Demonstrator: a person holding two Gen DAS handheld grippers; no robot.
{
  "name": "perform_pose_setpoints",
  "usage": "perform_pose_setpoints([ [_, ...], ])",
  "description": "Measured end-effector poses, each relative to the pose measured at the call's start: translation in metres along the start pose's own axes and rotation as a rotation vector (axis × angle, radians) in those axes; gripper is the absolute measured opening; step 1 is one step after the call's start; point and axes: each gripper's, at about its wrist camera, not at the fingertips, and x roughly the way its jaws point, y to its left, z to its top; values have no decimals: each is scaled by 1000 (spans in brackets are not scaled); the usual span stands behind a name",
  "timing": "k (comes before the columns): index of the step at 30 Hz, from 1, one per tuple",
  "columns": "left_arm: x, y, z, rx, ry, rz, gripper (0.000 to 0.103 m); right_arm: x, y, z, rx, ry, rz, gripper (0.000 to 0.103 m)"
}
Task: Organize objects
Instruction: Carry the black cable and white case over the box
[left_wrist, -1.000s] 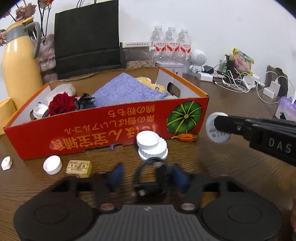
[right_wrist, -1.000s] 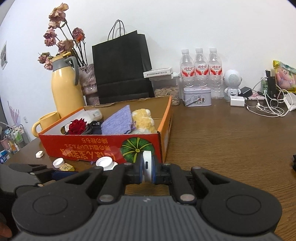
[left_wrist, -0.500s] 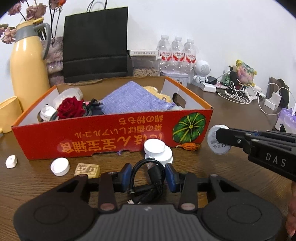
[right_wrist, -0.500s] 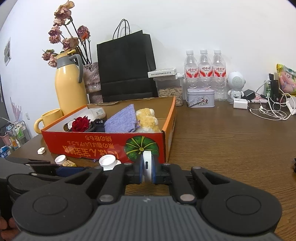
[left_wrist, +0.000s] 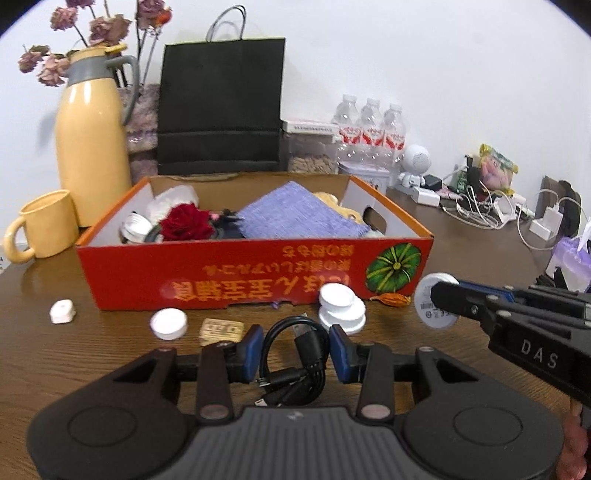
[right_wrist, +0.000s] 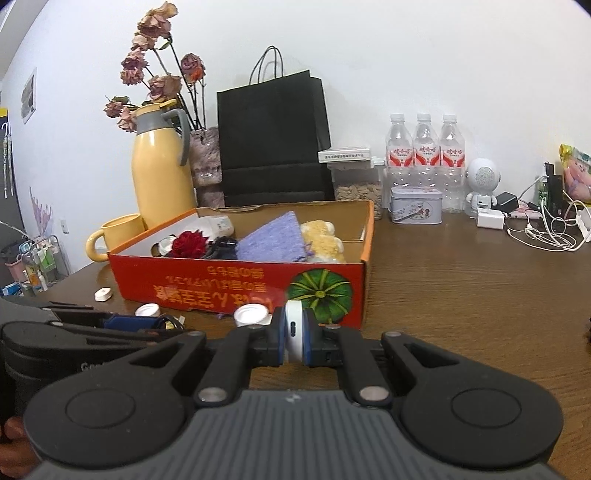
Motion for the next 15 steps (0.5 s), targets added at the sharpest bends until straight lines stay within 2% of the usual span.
perform_pose_setpoints([
  [8, -22, 21, 18, -12, -64, 18, 37, 2, 28, 9, -29, -11, 16, 10],
  [15, -26, 37, 42, -17, -118, 29, 37, 15, 49, 31, -51, -40, 29, 10],
])
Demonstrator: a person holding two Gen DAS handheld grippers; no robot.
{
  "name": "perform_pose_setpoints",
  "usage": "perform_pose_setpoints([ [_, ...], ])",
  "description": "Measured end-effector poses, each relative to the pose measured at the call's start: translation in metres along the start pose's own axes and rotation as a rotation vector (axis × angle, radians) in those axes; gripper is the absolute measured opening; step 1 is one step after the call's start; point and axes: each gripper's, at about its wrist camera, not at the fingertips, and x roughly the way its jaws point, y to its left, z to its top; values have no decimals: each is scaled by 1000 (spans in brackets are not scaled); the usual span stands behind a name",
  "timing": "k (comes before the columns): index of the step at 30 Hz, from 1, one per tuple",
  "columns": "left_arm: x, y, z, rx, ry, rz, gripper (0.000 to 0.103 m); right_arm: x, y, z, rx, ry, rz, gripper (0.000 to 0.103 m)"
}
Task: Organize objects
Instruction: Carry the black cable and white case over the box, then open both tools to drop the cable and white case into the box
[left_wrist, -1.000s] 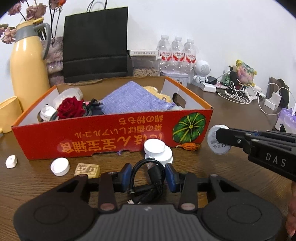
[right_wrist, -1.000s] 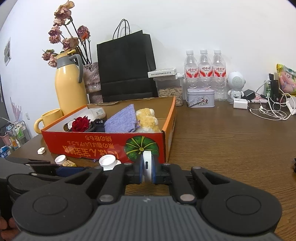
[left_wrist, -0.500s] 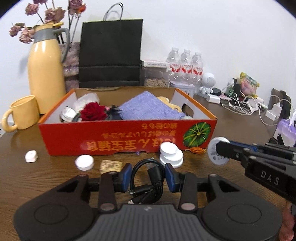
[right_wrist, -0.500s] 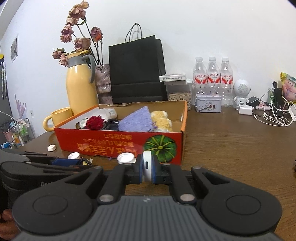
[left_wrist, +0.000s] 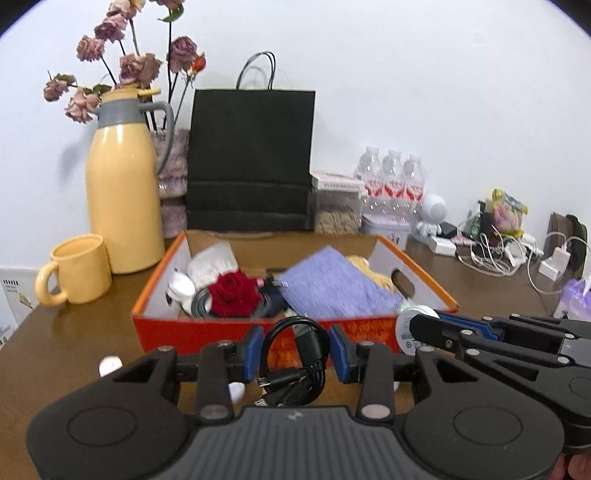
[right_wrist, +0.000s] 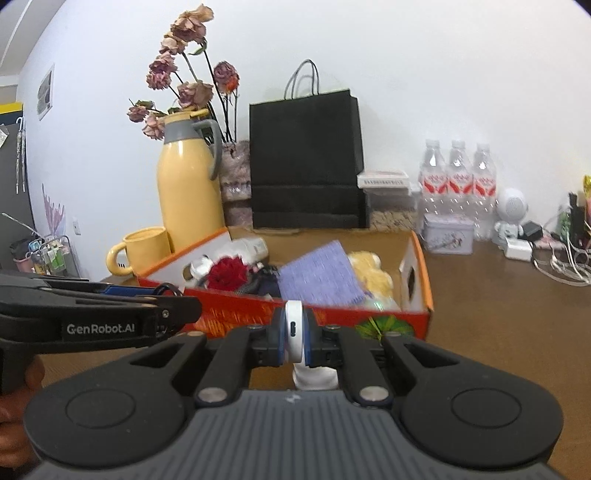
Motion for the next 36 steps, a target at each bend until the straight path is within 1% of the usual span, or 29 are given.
perform_pose_setpoints([
  [7, 18, 9, 25, -1, -45, 9, 37, 24, 8, 28, -10, -38, -13, 10],
  [15, 58, 25, 50, -25, -44, 34, 37, 63, 2, 51, -16, -52, -40, 10],
  [23, 97, 32, 64, -38, -34, 47, 37, 104, -2, 59, -27, -34, -36, 10],
  [32, 132, 38, 71, -15, -7, 58, 37, 137, -9, 65, -62, -32, -55, 10],
  [36, 143, 40, 72, -3, -1, 66, 38, 148, -13, 65, -67, -16, -57, 10],
])
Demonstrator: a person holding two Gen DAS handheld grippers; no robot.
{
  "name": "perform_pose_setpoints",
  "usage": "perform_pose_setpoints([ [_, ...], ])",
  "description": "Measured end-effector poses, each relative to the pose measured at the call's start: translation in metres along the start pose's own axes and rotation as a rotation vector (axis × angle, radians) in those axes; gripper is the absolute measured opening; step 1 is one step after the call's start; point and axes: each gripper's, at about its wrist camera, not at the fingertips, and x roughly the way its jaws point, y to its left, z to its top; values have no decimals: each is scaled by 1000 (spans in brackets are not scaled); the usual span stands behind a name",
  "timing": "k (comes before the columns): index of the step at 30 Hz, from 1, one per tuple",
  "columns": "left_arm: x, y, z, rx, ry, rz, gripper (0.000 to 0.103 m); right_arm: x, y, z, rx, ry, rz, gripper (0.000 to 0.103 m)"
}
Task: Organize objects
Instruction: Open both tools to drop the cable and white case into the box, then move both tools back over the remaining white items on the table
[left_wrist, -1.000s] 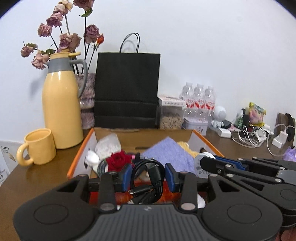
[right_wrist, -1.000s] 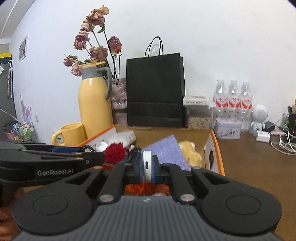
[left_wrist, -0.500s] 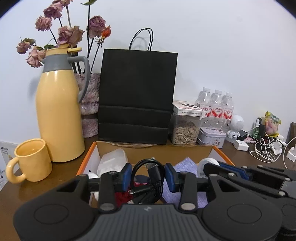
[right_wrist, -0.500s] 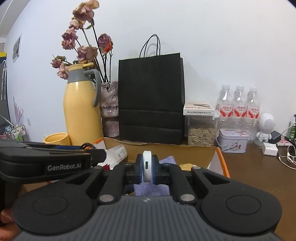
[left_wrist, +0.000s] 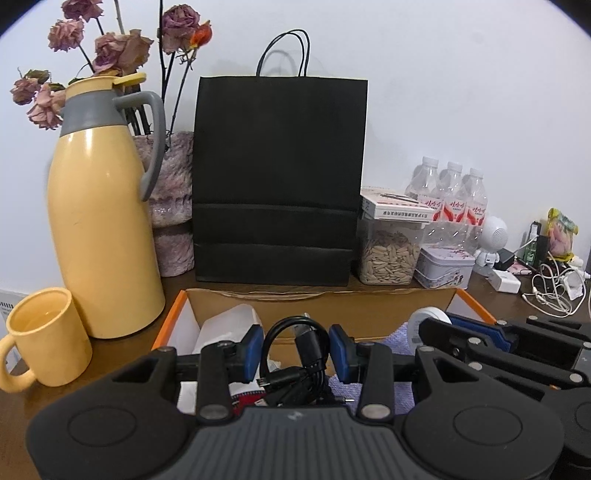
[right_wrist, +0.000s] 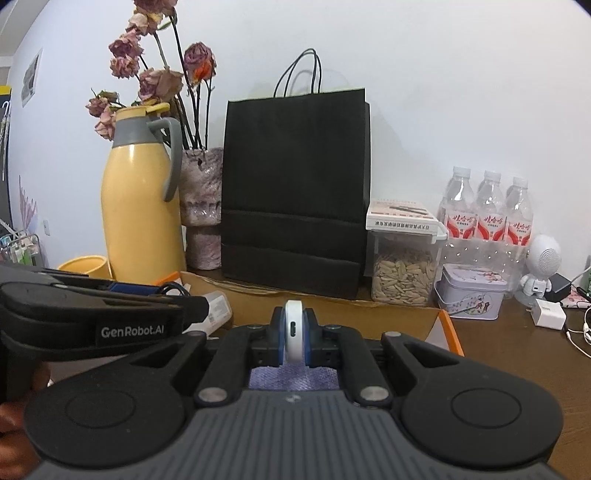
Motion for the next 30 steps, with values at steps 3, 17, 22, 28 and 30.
perform_pose_setpoints([
  [3, 4, 1, -2, 8, -2, 6, 38, 5, -3, -3, 4, 27, 9, 13],
  [17, 0, 22, -1, -56, -18, 85, 103, -6, -7, -6, 10, 8, -26, 103],
  [22, -8, 20, -3, -46, -32, 79, 103, -11, -7, -5, 17, 0, -30, 103],
  [28, -27, 20, -7, -23, -49, 70, 103, -26, -4, -10, 5, -7, -49, 103],
  [30, -35, 21, -10, -16, -54, 70, 103, -34, -3, -13, 2, -11, -54, 103],
])
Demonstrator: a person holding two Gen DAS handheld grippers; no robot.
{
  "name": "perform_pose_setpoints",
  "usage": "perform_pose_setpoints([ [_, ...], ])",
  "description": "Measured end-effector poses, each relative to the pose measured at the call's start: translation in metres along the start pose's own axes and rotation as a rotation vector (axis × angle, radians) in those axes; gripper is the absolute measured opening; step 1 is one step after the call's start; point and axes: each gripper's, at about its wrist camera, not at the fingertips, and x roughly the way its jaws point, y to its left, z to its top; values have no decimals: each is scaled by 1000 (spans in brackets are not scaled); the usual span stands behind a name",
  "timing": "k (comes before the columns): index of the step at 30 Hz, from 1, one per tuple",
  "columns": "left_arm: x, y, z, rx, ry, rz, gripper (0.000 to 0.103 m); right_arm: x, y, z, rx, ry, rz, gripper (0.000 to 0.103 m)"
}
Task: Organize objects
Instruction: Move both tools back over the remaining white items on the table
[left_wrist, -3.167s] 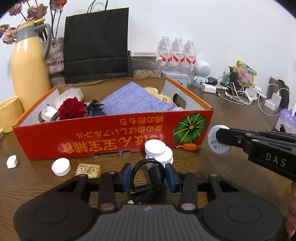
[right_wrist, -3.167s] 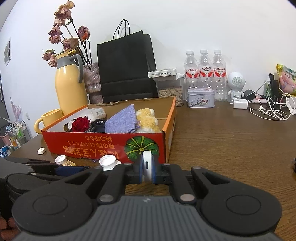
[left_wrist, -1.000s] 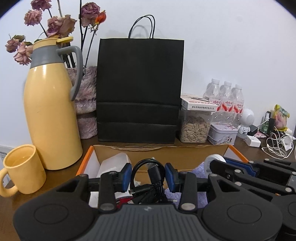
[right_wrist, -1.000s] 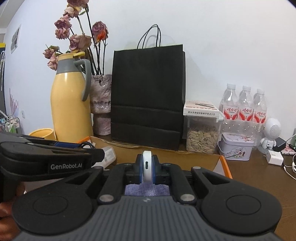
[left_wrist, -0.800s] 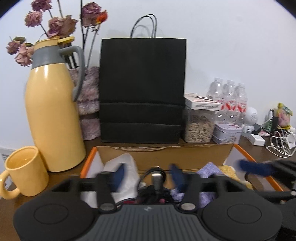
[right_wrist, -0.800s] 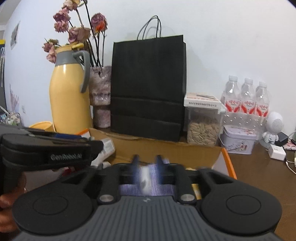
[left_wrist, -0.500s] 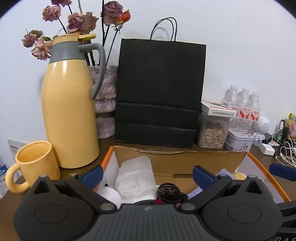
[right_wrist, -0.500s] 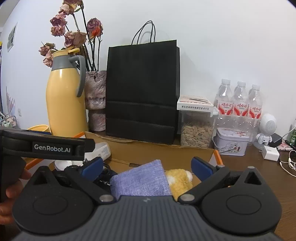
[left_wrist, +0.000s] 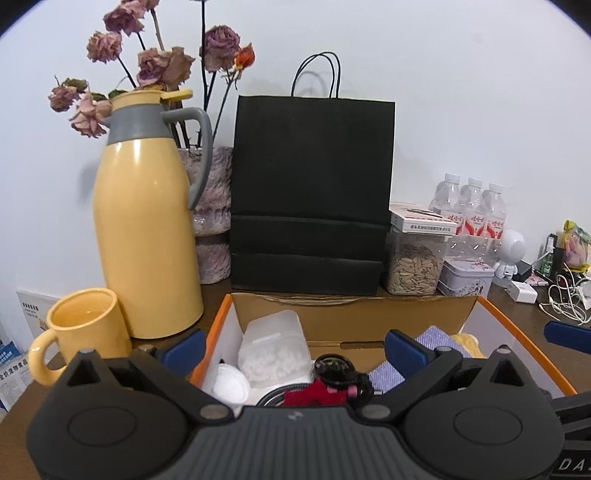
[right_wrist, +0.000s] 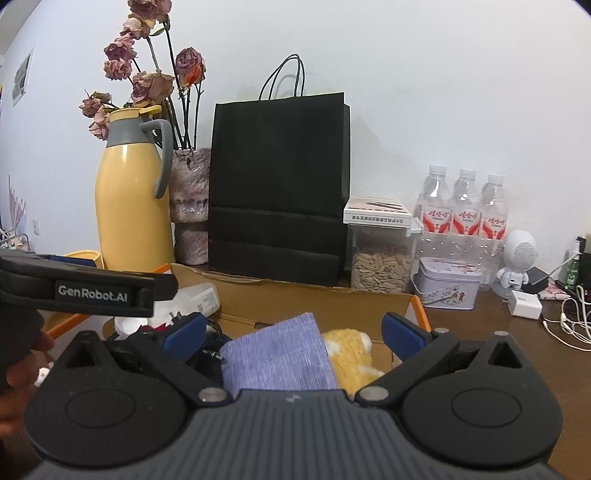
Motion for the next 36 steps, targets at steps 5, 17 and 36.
perform_pose_setpoints([
  [5, -25, 8, -9, 21, -11, 9, 103, -24, 5, -7, -13, -10, -15, 103],
  [17, -68, 44, -36, 17, 46, 48, 103, -74, 4, -39, 5, 28, -46, 103],
  [36, -59, 111, -89, 25, 278, 123, 103, -80, 18, -80, -61, 169, -63, 103],
])
